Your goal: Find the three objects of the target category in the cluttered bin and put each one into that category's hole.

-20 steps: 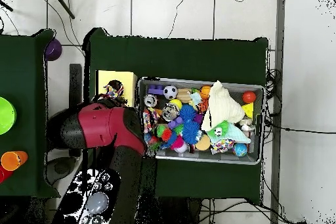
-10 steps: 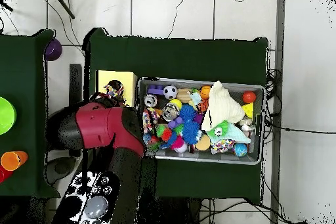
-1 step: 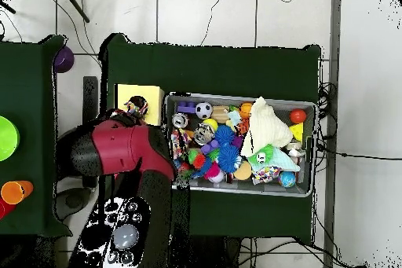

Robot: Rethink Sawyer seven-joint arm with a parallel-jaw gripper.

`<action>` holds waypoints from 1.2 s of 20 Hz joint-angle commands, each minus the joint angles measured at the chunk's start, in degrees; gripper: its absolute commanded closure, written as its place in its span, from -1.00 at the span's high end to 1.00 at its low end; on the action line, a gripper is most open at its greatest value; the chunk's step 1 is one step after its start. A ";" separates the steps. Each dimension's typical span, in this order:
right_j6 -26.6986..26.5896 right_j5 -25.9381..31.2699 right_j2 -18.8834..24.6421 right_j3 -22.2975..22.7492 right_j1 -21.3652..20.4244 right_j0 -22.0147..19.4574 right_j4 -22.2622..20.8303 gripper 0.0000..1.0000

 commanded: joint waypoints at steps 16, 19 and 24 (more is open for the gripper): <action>5.80 -5.90 10.17 9.75 1.62 -4.94 0.96 -1.00; 5.48 -6.03 10.61 9.97 1.47 -5.38 0.92 -1.00; 4.54 -5.70 10.98 9.35 1.45 -6.01 0.25 -1.00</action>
